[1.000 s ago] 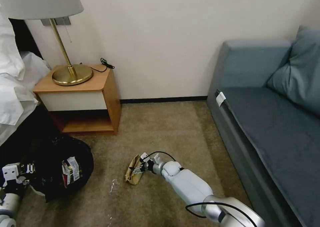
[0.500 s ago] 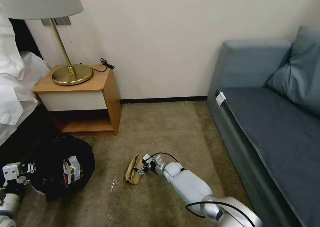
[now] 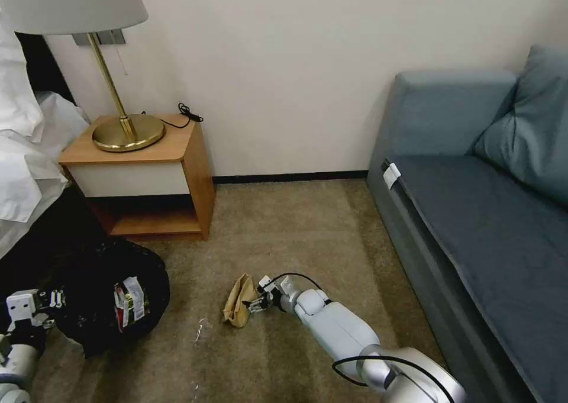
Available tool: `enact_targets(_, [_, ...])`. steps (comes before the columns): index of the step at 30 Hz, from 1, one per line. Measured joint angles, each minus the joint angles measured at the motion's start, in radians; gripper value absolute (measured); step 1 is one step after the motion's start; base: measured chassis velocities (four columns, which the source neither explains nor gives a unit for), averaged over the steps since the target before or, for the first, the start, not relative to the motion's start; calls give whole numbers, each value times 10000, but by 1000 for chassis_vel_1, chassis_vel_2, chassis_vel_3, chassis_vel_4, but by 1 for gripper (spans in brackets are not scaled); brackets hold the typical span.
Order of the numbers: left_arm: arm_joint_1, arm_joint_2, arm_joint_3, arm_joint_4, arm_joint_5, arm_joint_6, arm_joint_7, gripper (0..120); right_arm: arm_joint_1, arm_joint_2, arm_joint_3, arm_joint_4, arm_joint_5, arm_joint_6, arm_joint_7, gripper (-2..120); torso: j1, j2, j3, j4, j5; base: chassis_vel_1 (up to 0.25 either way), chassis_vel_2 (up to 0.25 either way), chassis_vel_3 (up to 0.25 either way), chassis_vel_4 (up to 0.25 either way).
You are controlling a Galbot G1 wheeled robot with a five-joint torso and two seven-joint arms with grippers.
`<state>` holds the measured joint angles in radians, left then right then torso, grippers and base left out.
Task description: Pick up the trash bin, then pick up the garbage on the floor and place it into the trash bin.
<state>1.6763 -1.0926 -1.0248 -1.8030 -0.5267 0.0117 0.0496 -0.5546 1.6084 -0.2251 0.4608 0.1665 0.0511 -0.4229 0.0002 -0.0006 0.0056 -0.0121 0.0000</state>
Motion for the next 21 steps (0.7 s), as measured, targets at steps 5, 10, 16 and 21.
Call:
enact_targets(5, [17,81,-100,55,-86,-18,6,4,106,-2,-6,-16,-15,84,0,100,0,-1,0,0,0,0,0,0,0])
enact_targets(10, [-8,134,-143,96,-133,-54,7,4,145,-2,-8,207,84,224,23,100,0,0,0,1,0,0,0,0,0])
enact_targets(16, [-56,115,-114,64,-118,-51,16,4,110,-3,-15,437,203,277,163,100,0,0,-1,0,0,0,0,0,0])
enact_targets(21, [-39,83,-87,5,-50,-1,18,4,-47,-3,-133,848,468,121,168,100,0,0,-1,1,0,-12,10,8,-10])
